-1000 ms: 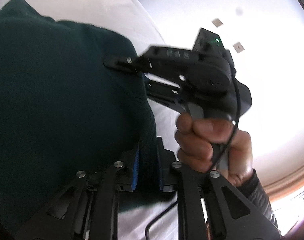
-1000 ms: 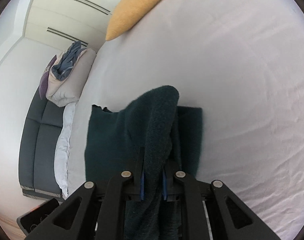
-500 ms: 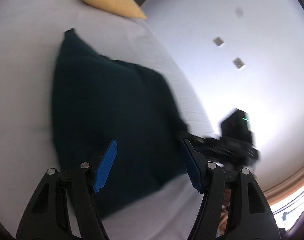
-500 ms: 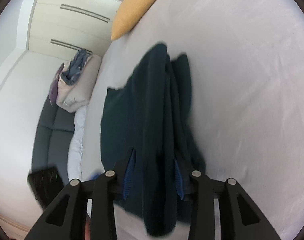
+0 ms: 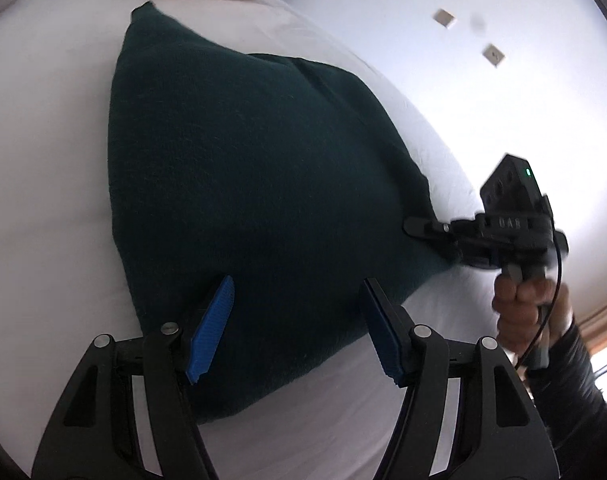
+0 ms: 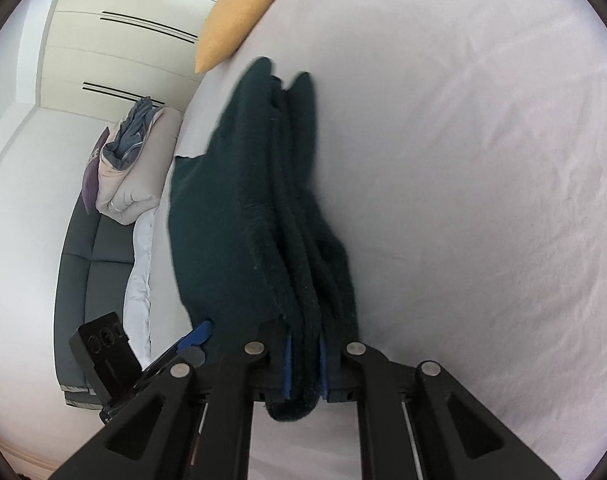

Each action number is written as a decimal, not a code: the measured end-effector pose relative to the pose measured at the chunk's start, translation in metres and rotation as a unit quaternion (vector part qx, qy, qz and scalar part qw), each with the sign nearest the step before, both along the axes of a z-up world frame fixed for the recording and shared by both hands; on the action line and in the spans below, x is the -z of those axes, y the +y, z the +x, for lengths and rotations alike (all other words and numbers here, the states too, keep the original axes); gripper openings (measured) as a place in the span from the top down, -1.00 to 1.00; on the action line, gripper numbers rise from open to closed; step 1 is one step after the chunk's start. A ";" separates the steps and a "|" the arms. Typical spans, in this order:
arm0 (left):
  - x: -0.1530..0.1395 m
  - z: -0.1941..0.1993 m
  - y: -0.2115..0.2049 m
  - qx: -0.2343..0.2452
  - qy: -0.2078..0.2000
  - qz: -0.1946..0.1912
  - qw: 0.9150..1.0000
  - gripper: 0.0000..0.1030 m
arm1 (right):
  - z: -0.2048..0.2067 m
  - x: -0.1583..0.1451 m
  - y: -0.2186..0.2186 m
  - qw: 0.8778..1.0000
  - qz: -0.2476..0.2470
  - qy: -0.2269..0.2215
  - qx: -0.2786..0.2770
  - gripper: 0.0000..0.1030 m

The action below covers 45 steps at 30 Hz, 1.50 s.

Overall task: Fold small clothes
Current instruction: 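Lift the hem end with both grippers and fold it over the sweater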

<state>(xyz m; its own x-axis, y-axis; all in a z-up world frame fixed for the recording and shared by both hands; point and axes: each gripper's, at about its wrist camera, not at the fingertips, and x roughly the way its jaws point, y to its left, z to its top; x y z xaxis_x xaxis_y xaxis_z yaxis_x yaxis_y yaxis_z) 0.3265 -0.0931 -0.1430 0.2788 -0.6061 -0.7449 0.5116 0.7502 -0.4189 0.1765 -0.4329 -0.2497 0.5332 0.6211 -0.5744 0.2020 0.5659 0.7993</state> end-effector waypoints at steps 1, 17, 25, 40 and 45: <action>-0.001 -0.005 -0.003 0.006 -0.011 0.011 1.000 -0.23 | 0.000 0.004 -0.002 1.000 0.009 -0.006 0.001 0.88; 0.003 -0.022 -0.026 0.010 -0.028 0.023 0.999 -0.23 | -0.009 -0.109 0.078 0.976 -0.200 -0.090 -0.004 0.32; -0.008 -0.014 -0.008 -0.002 0.009 -0.030 1.000 -0.23 | -0.001 -0.043 0.086 0.985 -0.160 -0.056 -0.039 0.68; -0.023 0.135 -0.057 -0.051 -0.036 0.039 0.997 -0.22 | 0.094 -0.093 0.053 0.989 -0.096 -0.114 -0.018 0.63; 0.002 0.140 -0.062 -0.046 -0.047 0.053 0.996 -0.21 | 0.147 -0.056 0.051 0.991 -0.125 -0.050 0.003 0.98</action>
